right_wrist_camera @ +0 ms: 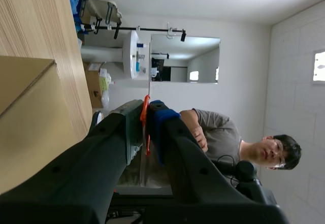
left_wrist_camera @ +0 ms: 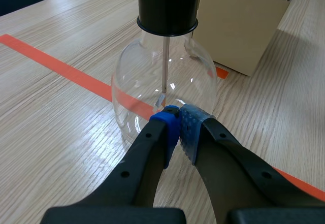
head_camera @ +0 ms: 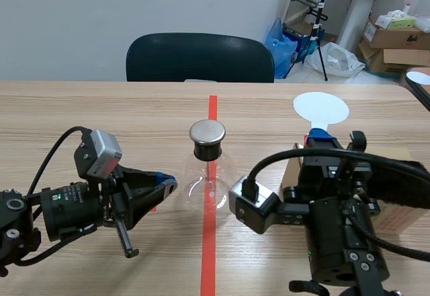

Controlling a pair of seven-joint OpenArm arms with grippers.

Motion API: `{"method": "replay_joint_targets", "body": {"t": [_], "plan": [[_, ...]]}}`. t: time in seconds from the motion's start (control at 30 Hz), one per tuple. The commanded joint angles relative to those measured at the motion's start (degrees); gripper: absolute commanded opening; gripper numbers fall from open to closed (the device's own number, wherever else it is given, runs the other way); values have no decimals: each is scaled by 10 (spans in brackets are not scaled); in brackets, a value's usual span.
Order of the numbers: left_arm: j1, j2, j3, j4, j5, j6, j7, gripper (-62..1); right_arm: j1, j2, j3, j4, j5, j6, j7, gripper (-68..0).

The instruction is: Do the electroscope experiment

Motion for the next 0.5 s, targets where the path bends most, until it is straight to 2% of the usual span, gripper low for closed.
{"method": "replay_joint_targets", "body": {"t": [0.0,0.17,0.47], "plan": [[-2,3,-4,13,-8,-5,-8,-579,5,6,4,9,0,-8,-4,-665],[-2,3,-4,13,-8,-5,-8,-579,5,6,4,9,0,-8,4,-665],[-2,3,-4,13,-8,-5,-8,-579,5,6,4,9,0,-8,125,-665]]}}
